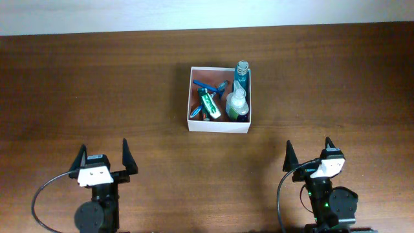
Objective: Pack container
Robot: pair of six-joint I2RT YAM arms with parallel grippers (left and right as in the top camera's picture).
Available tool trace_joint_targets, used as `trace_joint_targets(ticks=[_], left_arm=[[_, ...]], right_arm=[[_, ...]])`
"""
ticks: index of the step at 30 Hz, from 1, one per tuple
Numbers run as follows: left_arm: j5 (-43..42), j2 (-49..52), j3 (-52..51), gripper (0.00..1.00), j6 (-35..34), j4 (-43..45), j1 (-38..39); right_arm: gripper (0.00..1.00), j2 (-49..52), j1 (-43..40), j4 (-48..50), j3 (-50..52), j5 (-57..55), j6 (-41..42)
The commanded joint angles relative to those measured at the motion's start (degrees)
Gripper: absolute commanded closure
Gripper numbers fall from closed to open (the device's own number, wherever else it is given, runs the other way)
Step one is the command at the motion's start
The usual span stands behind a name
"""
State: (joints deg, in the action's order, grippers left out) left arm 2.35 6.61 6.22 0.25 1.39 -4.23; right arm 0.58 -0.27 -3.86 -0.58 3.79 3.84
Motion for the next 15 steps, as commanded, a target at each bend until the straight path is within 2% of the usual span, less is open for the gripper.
trace_joint_targets(ticks=[1, 15], left_arm=[[1.14, -2.69, -0.72, 0.01, 0.7, 0.31, 0.22], [1.09, -6.32, -0.96, 0.01, 0.7, 1.55, 0.22]], right_arm=[[0.02, -0.26, 0.26, -0.26, 0.26, 0.28, -0.44], [0.02, -0.26, 0.26, -0.26, 0.26, 0.28, -0.44]])
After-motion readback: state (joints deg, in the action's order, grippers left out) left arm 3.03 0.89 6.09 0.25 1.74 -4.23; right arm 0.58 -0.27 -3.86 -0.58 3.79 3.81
